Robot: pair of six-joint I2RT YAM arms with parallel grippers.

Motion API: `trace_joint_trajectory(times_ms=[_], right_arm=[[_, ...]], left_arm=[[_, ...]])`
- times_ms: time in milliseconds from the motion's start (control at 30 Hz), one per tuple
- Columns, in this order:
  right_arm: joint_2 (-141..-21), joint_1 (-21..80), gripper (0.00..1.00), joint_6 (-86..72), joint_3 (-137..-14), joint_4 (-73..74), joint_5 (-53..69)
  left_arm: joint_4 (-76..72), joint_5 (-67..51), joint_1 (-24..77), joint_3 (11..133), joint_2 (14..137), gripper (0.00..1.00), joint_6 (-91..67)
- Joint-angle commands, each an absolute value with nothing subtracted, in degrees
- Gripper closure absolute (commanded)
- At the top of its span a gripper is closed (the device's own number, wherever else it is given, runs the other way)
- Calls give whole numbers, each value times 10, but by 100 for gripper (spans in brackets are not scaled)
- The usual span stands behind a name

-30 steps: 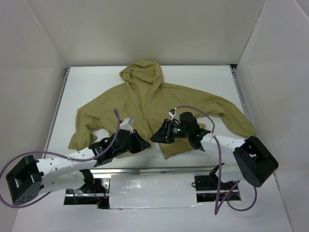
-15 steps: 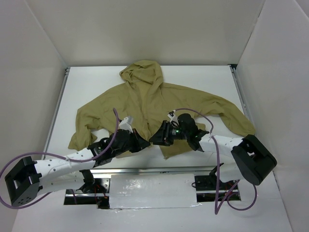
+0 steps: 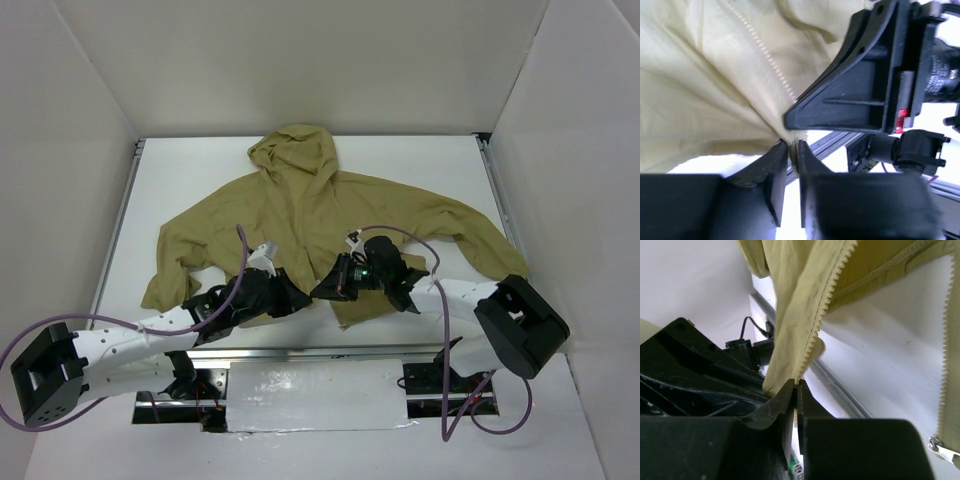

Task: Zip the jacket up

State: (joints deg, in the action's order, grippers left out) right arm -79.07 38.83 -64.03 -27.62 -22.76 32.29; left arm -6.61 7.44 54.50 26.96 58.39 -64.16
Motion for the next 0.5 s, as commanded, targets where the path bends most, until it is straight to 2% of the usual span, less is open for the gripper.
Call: trace_joint_trajectory(times_ms=[0, 33, 67, 133, 167, 300, 467], right_arm=[[-756, 394, 98, -583, -308, -171, 286], [-748, 394, 98, -556, -313, -159, 282], [-744, 394, 98, -544, -316, -140, 278], [-728, 393, 98, -517, -315, -128, 264], [-723, 394, 98, -512, -313, -123, 261], [-717, 394, 97, -497, -319, -110, 268], [-724, 394, 97, -502, -323, -120, 293]], left_arm=[[-64, 64, 546, 284, 588, 67, -625], [-58, 63, 545, 287, 589, 63, -625], [-54, 61, 546, 293, 590, 53, -623], [-43, 53, 546, 297, 596, 46, -620], [-40, 52, 545, 301, 598, 45, -618], [-40, 49, 546, 304, 606, 50, -616], [-68, 33, 547, 301, 612, 40, -616]])
